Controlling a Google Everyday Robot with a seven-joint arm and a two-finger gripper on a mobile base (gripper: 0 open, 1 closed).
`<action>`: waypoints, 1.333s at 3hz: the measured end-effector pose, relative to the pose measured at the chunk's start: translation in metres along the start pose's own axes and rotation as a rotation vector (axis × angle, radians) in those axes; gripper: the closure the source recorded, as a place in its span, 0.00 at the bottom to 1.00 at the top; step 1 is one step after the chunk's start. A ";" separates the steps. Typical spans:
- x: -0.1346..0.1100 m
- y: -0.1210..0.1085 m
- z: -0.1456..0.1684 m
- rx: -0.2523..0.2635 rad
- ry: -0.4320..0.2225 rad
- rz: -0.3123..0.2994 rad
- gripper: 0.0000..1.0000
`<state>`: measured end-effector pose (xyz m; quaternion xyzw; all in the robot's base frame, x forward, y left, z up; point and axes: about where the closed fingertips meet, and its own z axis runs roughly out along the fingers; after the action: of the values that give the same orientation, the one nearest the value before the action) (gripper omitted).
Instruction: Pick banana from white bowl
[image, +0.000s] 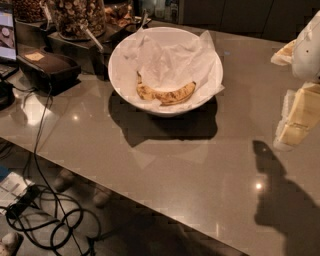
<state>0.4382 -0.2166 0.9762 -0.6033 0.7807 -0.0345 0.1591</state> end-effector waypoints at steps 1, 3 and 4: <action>-0.004 -0.002 -0.002 0.010 -0.005 -0.006 0.00; -0.045 -0.019 0.011 -0.050 0.057 -0.115 0.00; -0.048 -0.021 0.010 -0.032 0.046 -0.116 0.00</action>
Offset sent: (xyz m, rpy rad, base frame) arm 0.0285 0.0349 0.0051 -0.0700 0.0843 0.1003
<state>0.4717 -0.1748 0.9820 -0.6491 0.7483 -0.0449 0.1292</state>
